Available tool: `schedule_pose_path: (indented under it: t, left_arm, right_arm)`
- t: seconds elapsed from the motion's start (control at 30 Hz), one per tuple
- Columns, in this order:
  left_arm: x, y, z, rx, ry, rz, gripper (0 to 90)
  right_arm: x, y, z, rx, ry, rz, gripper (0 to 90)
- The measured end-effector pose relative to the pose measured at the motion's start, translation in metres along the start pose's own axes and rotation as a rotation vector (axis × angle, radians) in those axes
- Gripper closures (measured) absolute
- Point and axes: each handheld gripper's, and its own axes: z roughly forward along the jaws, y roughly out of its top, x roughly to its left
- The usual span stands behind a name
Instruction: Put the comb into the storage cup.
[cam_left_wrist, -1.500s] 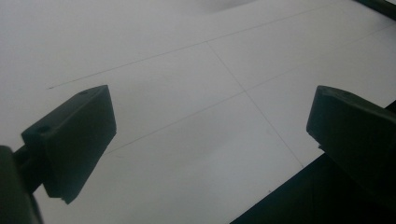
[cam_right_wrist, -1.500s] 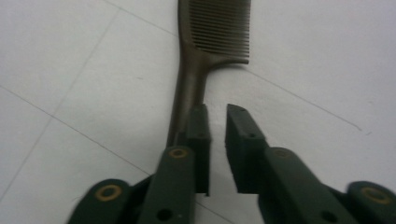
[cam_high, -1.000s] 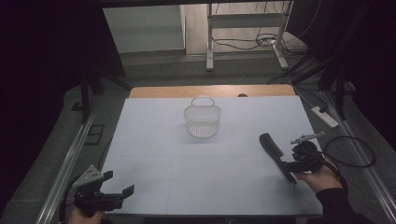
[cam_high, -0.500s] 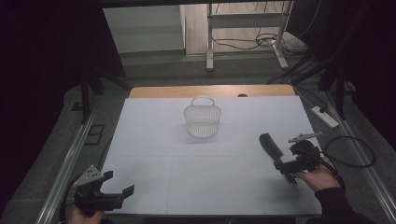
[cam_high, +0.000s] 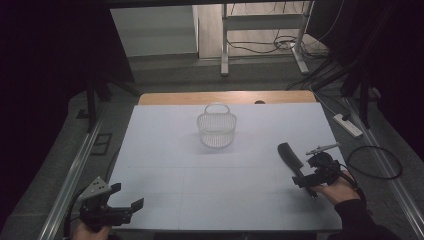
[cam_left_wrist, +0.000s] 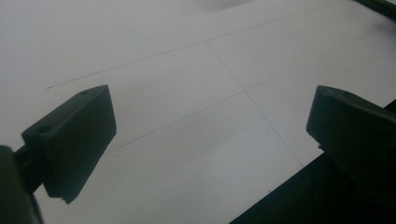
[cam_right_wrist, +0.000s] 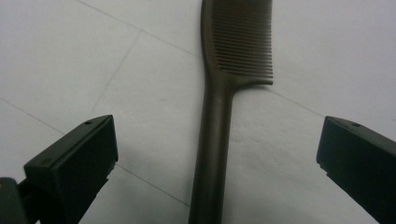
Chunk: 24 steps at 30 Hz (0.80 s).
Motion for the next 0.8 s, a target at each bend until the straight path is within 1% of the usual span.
schedule_pose_path:
  t: [0.03,0.23,0.37,0.4,0.5,0.53,0.67,0.8]
  left_arm:
    - [0.000,0.000,0.000,0.000,0.000,0.000,2.1]
    - [0.000,0.000,0.000,0.000,0.001,0.000,2.1]
    - [0.000,0.000,0.000,0.001,0.001,0.000,2.1]
    - [0.000,0.000,0.000,0.000,0.000,0.000,2.1]
    - [0.000,0.000,0.000,0.001,0.000,0.000,2.1]
    - [0.000,0.000,0.000,0.001,0.000,0.001,2.1]
    - [0.000,0.000,0.000,0.002,-0.001,0.000,2.1]
    - [0.000,0.000,0.000,0.003,-0.001,-0.001,2.1]
  right_arm:
    - [-0.001,-0.001,0.004,0.016,0.000,-0.003,0.0]
    - [-0.003,-0.004,0.014,0.051,-0.012,-0.007,0.0]
    - [-0.004,-0.005,0.020,0.068,-0.010,-0.007,0.0]
    - [-0.004,-0.006,0.024,0.081,-0.004,-0.010,0.0]
    - [-0.005,-0.007,0.026,0.093,-0.002,-0.010,0.0]
    - [-0.006,-0.007,0.030,0.109,-0.005,-0.010,0.0]
    - [-0.007,-0.009,0.035,0.133,-0.007,-0.010,0.0]
    - [-0.007,-0.008,0.035,0.140,-0.012,-0.011,0.0]
